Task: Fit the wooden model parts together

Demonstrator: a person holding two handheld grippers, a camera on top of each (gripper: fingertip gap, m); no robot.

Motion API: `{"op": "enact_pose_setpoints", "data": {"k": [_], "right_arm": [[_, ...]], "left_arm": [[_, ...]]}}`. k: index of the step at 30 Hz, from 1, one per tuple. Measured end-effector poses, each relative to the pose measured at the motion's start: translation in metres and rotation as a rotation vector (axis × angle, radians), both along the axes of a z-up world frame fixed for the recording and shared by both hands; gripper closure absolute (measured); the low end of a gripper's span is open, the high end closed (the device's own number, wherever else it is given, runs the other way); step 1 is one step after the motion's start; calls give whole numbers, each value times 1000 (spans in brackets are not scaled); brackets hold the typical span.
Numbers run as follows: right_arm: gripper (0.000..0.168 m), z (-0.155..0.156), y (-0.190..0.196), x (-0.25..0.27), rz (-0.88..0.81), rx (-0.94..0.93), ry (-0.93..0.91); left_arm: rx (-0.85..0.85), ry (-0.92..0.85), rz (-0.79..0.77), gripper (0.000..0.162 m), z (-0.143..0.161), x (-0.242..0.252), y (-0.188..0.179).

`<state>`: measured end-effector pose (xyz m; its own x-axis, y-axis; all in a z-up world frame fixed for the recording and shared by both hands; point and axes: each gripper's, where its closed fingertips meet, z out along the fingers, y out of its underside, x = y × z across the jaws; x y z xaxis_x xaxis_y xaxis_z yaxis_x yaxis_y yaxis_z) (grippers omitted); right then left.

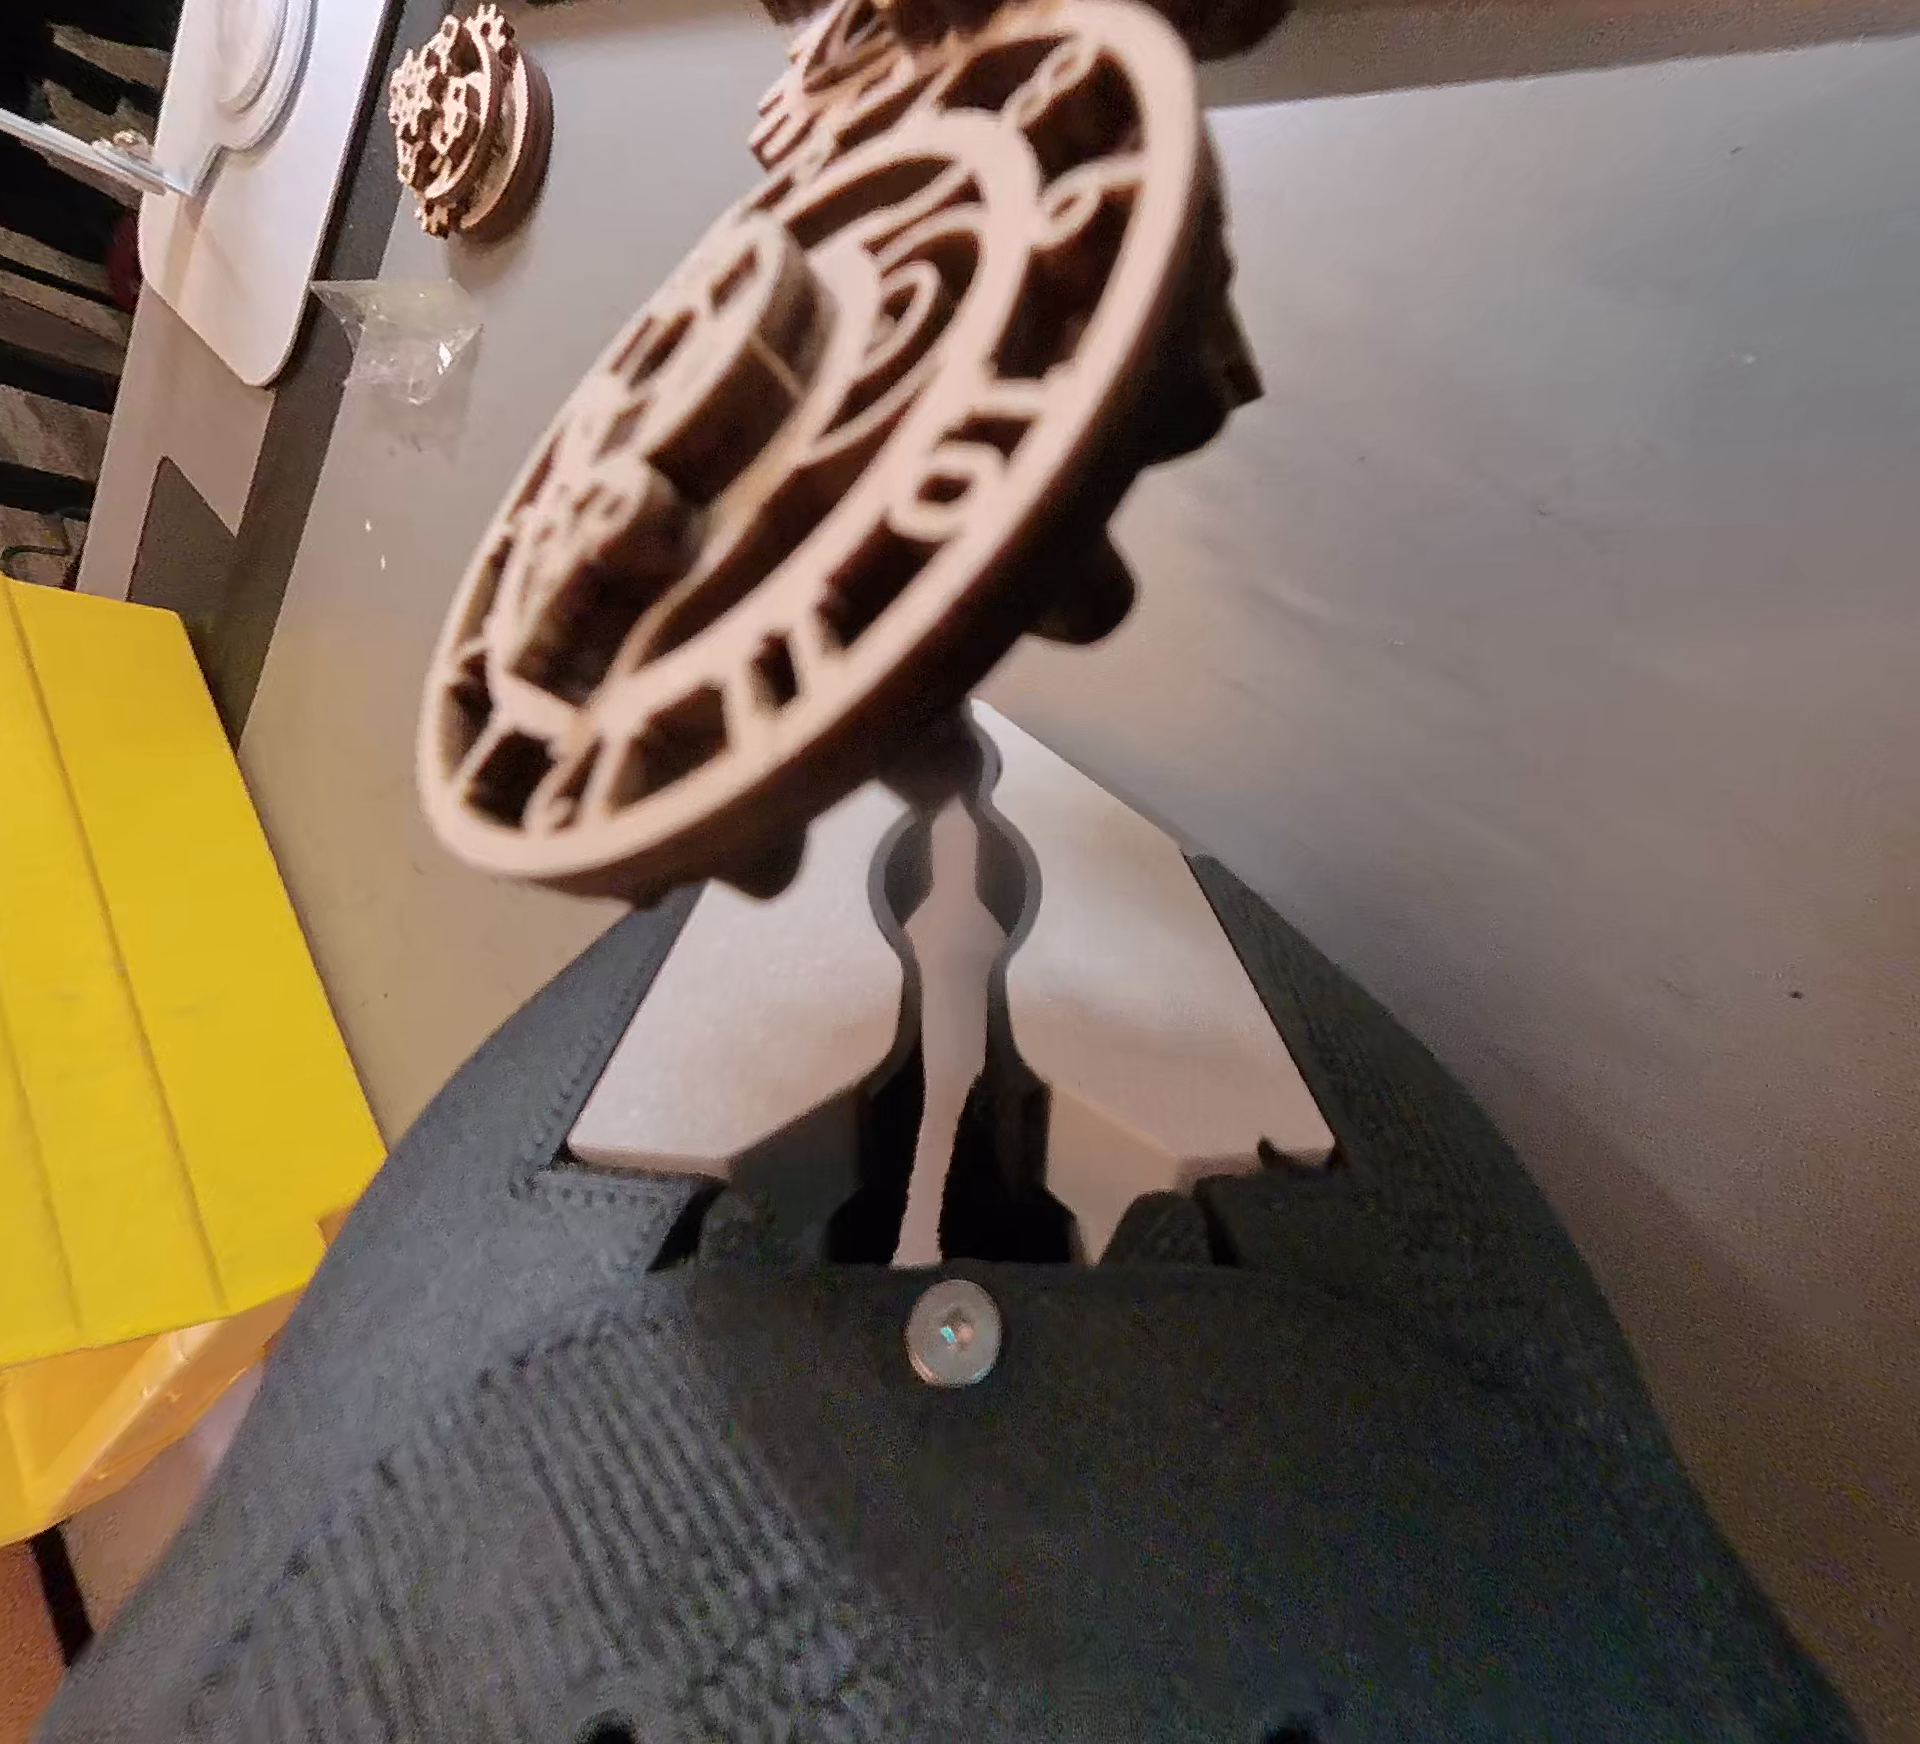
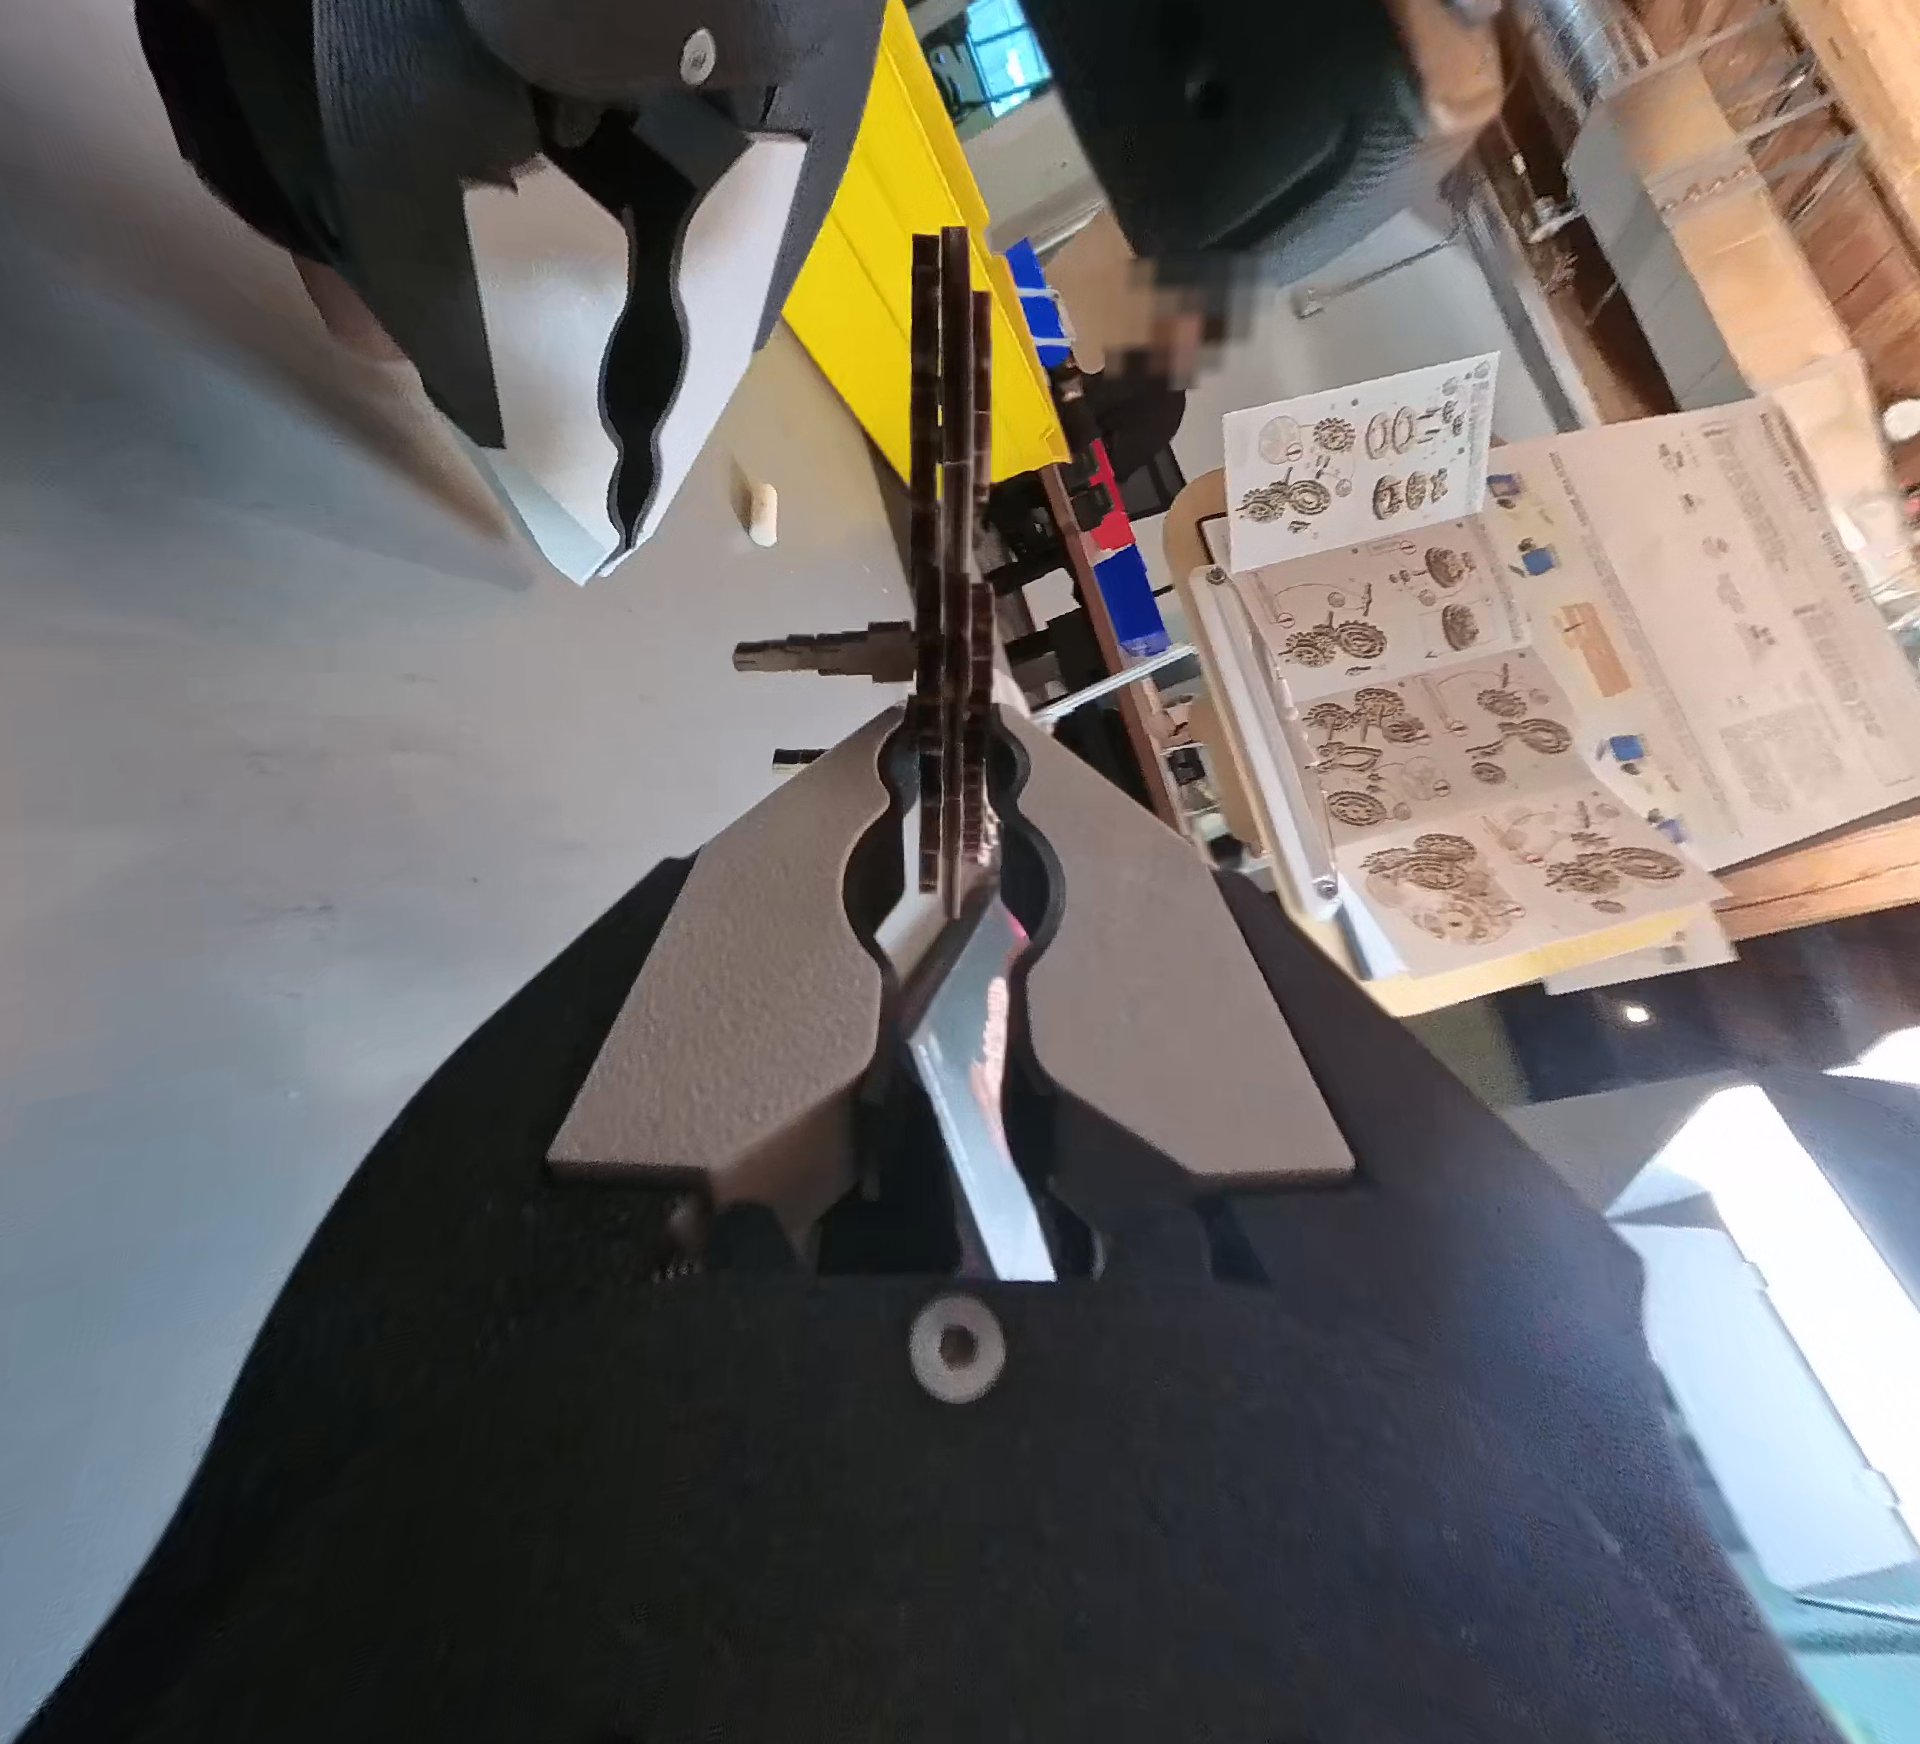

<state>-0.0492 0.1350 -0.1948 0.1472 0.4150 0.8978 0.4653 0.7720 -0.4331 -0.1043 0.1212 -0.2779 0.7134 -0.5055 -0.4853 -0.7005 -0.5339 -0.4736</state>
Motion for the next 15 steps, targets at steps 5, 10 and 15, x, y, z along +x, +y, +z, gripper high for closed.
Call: {"op": "enact_pose_setpoints", "data": {"k": [5, 10, 15], "right_arm": [[158, -5, 0, -2, 8, -42, -3], [158, -6, 3, -2, 1, -62, 1], [158, -8, 4, -3, 1, -105, 1]], "left_arm": [[8, -4, 9, 162, 1, -1, 2], [5, 0, 9, 162, 2, -2, 2], [1, 1, 9, 162, 4, -1, 2]]}}
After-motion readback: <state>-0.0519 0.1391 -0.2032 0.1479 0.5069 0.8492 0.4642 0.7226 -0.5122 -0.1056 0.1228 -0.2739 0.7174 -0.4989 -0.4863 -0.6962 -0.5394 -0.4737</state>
